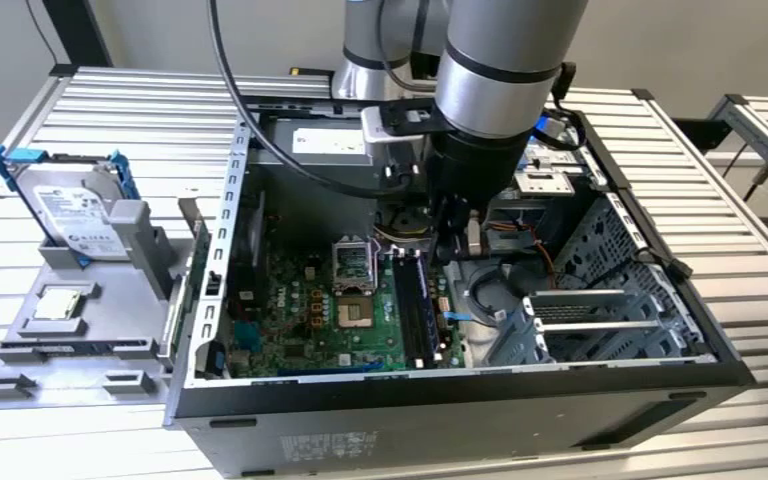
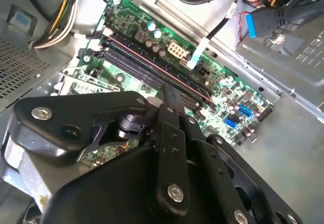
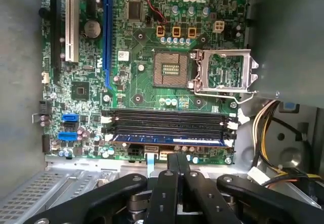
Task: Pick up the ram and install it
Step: 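Press down the ram until it locks into place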
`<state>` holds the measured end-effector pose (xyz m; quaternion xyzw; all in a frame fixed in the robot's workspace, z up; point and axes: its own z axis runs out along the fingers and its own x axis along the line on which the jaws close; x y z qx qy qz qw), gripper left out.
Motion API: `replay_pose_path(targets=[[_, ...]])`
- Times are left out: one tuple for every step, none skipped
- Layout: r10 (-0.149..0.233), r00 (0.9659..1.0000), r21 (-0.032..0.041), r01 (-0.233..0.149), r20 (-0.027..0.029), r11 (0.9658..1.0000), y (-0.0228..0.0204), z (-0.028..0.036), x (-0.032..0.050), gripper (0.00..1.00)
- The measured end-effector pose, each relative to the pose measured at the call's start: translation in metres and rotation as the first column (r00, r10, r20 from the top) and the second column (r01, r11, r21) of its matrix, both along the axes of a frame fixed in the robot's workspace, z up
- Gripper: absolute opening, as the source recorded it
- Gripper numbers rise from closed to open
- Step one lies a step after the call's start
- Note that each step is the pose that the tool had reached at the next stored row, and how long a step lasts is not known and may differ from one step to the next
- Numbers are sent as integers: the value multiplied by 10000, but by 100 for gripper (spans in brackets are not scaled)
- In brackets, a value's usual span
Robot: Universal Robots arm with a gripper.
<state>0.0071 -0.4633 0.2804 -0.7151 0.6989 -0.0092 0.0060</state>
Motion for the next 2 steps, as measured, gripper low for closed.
replay_pose_path(targets=[[0, 10000, 1, 0, 0, 10000, 0, 0, 0, 0], [0, 10000, 3, 0, 0, 10000, 0, 0, 0, 0]])
